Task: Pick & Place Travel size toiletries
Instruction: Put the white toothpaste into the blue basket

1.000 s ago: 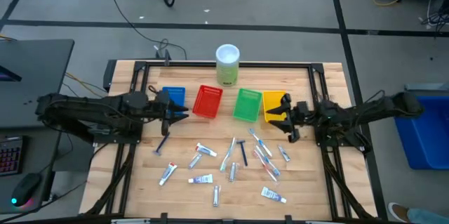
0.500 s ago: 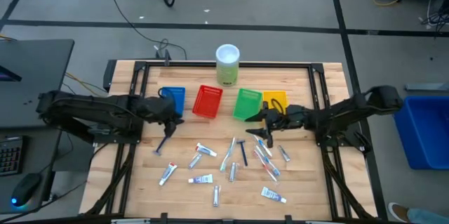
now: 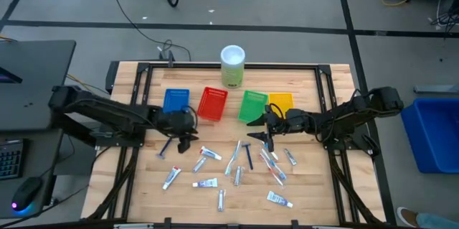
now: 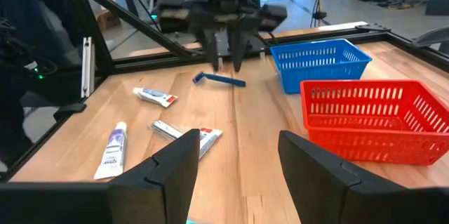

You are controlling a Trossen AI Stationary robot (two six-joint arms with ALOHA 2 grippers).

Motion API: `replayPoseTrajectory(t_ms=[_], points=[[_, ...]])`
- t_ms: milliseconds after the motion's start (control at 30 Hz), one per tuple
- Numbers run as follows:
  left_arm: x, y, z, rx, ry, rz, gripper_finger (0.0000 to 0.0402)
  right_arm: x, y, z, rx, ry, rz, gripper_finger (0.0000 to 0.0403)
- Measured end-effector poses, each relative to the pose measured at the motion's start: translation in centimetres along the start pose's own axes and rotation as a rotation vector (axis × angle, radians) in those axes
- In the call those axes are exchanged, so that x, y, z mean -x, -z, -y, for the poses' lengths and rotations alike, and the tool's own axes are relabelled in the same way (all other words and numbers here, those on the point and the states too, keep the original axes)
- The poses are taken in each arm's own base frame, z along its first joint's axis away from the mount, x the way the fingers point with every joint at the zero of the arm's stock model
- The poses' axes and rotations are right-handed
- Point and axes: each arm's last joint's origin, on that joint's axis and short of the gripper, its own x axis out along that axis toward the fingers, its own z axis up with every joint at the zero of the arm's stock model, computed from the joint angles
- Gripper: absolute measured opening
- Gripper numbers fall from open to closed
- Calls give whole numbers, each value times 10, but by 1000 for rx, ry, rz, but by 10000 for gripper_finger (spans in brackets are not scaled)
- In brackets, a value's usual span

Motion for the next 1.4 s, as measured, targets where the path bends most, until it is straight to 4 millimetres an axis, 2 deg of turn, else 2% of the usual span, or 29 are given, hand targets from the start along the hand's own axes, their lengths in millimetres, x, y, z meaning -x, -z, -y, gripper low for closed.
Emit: replayPoseTrajectory(t_ms=[467, 733, 900, 1167, 1400], points=[[-59, 16, 27, -260, 113, -11, 187, 0, 0, 0, 0, 1, -4, 210], [-85, 23, 30, -314, 129, 12, 188, 0, 0, 0, 0, 0, -1, 202], [-100, 34, 27, -338, 114, -32, 188, 0, 0, 1, 0, 20, 2, 195], [-105, 37, 27, -324, 96, -32, 180, 0, -1, 5, -3, 37, 4, 203], [-104, 37, 26, -313, 90, -33, 118, 0, -1, 9, -5, 49, 6, 204]])
